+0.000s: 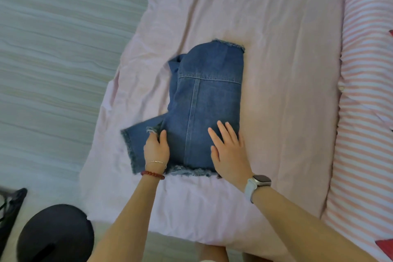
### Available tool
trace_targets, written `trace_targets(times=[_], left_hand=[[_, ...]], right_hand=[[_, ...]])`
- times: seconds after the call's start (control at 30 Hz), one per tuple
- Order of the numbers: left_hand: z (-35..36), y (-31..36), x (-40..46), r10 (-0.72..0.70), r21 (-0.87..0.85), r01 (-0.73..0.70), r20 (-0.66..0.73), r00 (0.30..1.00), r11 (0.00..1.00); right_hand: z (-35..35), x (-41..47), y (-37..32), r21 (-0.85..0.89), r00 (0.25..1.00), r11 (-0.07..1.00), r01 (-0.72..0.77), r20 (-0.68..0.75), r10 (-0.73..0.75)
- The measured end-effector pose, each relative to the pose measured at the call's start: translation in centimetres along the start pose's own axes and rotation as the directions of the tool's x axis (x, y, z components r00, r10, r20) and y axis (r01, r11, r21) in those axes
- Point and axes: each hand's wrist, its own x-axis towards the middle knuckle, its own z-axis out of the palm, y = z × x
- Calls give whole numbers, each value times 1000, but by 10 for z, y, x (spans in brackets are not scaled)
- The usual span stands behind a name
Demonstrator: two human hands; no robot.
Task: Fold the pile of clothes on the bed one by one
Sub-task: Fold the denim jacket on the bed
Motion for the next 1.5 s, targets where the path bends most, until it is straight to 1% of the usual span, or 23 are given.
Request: trace_targets(times=[0.13, 0.2, 0.3, 0.4, 0.5, 0.57, 0.63, 0.7, 0.8, 0.83, 0.87, 0.93, 0.97, 1.03, 1.1, 1.17, 1.27, 1.33, 1.37, 1.4, 1.43, 1.47, 1.5], left_hand=[[-21, -11, 5, 5, -87, -12, -83, 997, 996], [-29, -22, 16, -65, -37, 61, -100, 993, 997], [-30, -32, 33, -157, 103, 158, -15, 988, 982], [-28, -33, 41, -170, 218, 165, 8, 985, 962], [-24, -36, 36, -160, 318, 194, -129, 979, 928], [-18, -38, 26, 13, 378, 93, -269, 963, 921], [-9, -29, 18, 306, 484, -142, -279, 910, 863], [8, -13, 14, 515, 603, -335, -150, 844, 724], [43, 9, 10, 632, 640, -543, 115, 767, 543], [56, 9, 14, 632, 654, -571, 178, 754, 497], [66, 5, 18, 611, 675, -576, 230, 758, 461], [78, -6, 28, 573, 710, -564, 273, 772, 422], [82, -11, 32, 573, 719, -558, 271, 774, 414], [85, -14, 36, 565, 720, -560, 283, 775, 409], [85, -14, 36, 563, 719, -566, 293, 773, 403], [83, -12, 37, 539, 719, -559, 301, 786, 413], [77, -9, 37, 527, 695, -579, 329, 783, 426], [64, -6, 34, 565, 587, -644, 348, 748, 491], [53, -2, 30, 578, 429, -660, 324, 749, 616], [39, 4, 26, 539, 168, -591, 271, 797, 789], [22, 10, 23, 415, -160, -389, 199, 887, 907], [2, 12, 22, 209, -437, -95, 221, 953, 894], [-20, 9, 24, 28, -610, 182, 319, 947, 771]], right_hand=[[11, -7, 9, -106, 989, 989, 103, 119, -90], [18, -11, 8, -113, 976, 982, 150, 175, -129], [25, -13, 9, -95, 966, 986, 138, 232, -113], [24, -6, 12, 8, 958, 993, 120, 261, -117], [16, 2, 11, 264, 993, 964, -9, 112, -22], [6, 12, 10, 378, 993, 920, -98, -18, 113], [0, 25, 14, 397, 985, 907, -141, -31, 167], [-2, 46, 23, 300, 988, 948, -105, -81, 135], [-7, 94, 41, 252, 990, 960, -123, -34, 136], [-11, 112, 46, 347, 986, 924, -159, 4, 168], [-18, 130, 49, 502, 973, 837, -219, 51, 224], [-27, 165, 59, 767, 911, 522, -373, 198, 361], [-30, 181, 64, 804, 858, 372, -464, 303, 414], [-38, 206, 70, 811, 785, 183, -556, 440, 436], [-45, 222, 67, 845, 797, 79, -530, 463, 387], [-53, 229, 56, 877, 842, 111, -468, 405, 356], [-67, 211, 32, 882, 922, 345, -322, 209, 327], [-72, 184, 20, 842, 973, 515, -163, 51, 225], [-74, 167, 15, 805, 987, 588, -77, -23, 160], [-75, 148, 10, 764, 992, 644, 27, -103, 80], [-75, 129, 6, 716, 982, 681, 153, -185, -26], [-74, 110, 3, 650, 955, 705, 286, -253, -154], [-71, 92, 1, 556, 907, 718, 419, -292, -303]])
